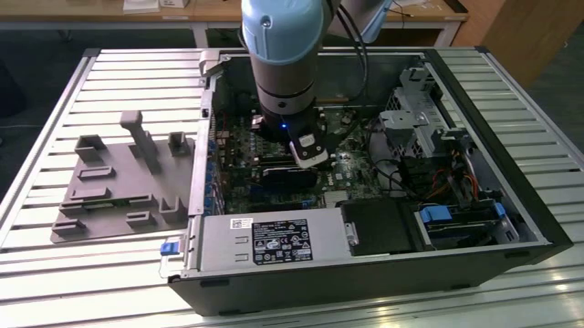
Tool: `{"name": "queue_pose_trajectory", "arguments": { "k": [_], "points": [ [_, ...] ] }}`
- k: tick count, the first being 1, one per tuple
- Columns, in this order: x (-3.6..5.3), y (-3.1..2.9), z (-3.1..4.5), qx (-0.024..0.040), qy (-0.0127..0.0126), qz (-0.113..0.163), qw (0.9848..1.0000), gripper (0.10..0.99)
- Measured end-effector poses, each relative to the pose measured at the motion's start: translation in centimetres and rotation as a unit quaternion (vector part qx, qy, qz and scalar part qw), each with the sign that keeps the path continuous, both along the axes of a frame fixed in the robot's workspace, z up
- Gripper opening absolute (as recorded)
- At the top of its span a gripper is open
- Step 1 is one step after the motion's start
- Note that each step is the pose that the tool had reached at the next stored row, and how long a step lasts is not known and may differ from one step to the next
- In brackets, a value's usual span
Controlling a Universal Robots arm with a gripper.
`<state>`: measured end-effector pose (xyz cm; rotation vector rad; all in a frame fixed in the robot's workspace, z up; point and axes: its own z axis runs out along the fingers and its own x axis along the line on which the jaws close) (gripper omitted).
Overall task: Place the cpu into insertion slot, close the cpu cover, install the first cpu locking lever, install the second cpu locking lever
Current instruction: 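Install the second cpu locking lever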
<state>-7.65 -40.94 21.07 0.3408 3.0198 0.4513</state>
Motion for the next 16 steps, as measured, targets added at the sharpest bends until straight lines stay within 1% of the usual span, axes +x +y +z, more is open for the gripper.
{"name": "queue_pose_trajectory", "arguments": {
  "k": [2, 10, 13, 14, 16],
  "points": [
    [-0.04, -0.14, -0.13, 0.0029, 0.0, 0.0, 1.0, 0.106],
    [-0.24, -0.66, -0.42, 0.0111, 0.0, 0.0, 0.9999, 0.106],
    [-0.35, -0.76, -0.51, 0.0139, 0.0, 0.0, 0.9999, 0.106],
    [-0.41, -0.77, -0.55, 0.0152, 0.0001, 0.0, 0.9999, 0.106],
    [-0.58, -0.79, -0.66, 0.02, 0.0001, 0.0, 0.9998, 0.106]
  ]
}}
